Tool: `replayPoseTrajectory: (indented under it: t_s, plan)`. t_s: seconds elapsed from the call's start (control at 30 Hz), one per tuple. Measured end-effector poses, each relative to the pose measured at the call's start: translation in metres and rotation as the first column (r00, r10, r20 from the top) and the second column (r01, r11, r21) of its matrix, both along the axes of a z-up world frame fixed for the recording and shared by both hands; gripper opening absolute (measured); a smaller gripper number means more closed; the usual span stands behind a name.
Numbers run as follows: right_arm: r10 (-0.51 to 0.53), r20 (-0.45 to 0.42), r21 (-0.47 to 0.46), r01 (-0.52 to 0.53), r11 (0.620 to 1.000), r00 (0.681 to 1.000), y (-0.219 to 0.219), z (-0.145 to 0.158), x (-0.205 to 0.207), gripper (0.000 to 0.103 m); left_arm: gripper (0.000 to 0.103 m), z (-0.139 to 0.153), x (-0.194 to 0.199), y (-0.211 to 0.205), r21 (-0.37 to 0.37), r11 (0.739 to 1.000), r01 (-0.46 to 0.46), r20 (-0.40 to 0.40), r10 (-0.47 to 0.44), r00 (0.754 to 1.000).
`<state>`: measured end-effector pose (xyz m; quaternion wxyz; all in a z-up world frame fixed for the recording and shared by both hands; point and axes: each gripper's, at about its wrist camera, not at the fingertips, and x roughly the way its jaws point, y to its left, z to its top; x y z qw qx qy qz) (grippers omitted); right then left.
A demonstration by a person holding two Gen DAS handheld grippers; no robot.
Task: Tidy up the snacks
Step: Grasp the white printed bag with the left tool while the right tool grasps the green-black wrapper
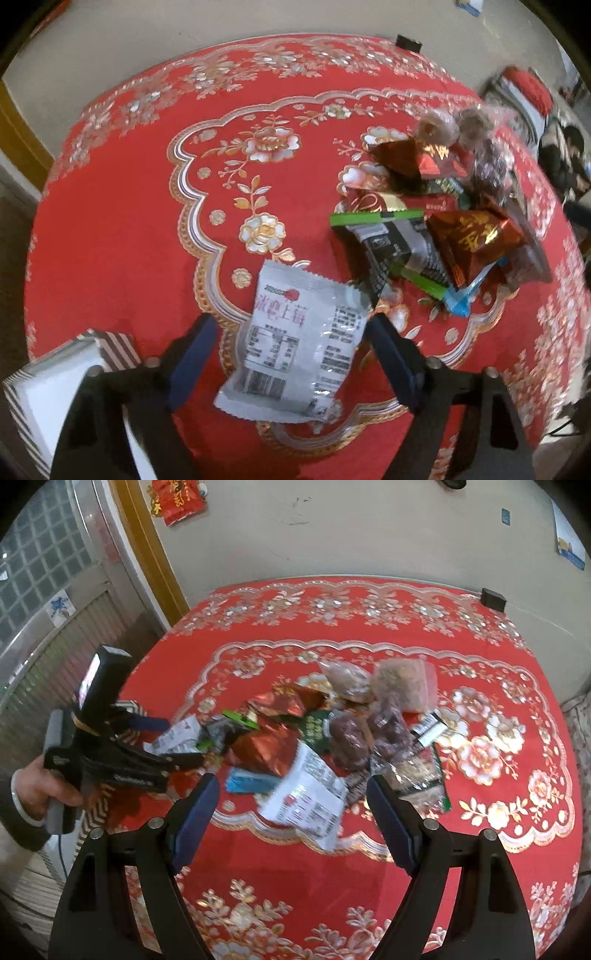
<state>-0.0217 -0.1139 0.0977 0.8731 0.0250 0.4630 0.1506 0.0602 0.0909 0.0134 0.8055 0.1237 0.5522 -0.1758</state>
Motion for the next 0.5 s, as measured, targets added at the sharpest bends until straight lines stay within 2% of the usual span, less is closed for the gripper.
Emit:
replayPoseTrajectory:
  t_s: [0.07, 0.1, 0.13, 0.27, 0.37, 0.5]
  plan:
    - [0.008, -0.005, 0.024, -0.008, 1.000, 1.000, 0.008, 0.004, 0.006, 0.082, 0.070, 0.003, -0.001, 0.001, -0.003, 1.000, 0.008, 0.006, -0.008, 1.000]
    - [0.010, -0.009, 0.036, -0.010, 0.999, 1.000, 0.011, 0.005, 0.010, 0.082, 0.062, 0.004, 0.000, 0.004, -0.003, 1.000, 0.000, 0.007, 0.000, 1.000]
    - [0.013, -0.016, 0.051, -0.012, 0.999, 1.000, 0.016, 0.006, 0.014, 0.082, 0.060, 0.005, 0.001, 0.007, -0.009, 1.000, -0.010, 0.007, 0.010, 1.000]
    - [0.043, -0.046, 0.096, -0.039, 0.995, 0.998, 0.043, 0.012, 0.036, 0.082, 0.056, 0.007, -0.002, 0.019, -0.044, 0.998, -0.053, -0.005, 0.053, 0.999]
    - [0.081, -0.076, 0.046, -0.078, 0.996, 0.994, 0.070, 0.008, 0.053, 0.081, 0.056, 0.014, -0.008, 0.026, -0.059, 0.994, -0.095, 0.011, 0.096, 0.995]
    - [0.110, -0.130, 0.043, -0.105, 0.994, 0.985, 0.094, -0.008, 0.070, 0.079, 0.056, 0.024, -0.018, 0.033, -0.067, 0.987, -0.144, 0.040, 0.147, 0.988]
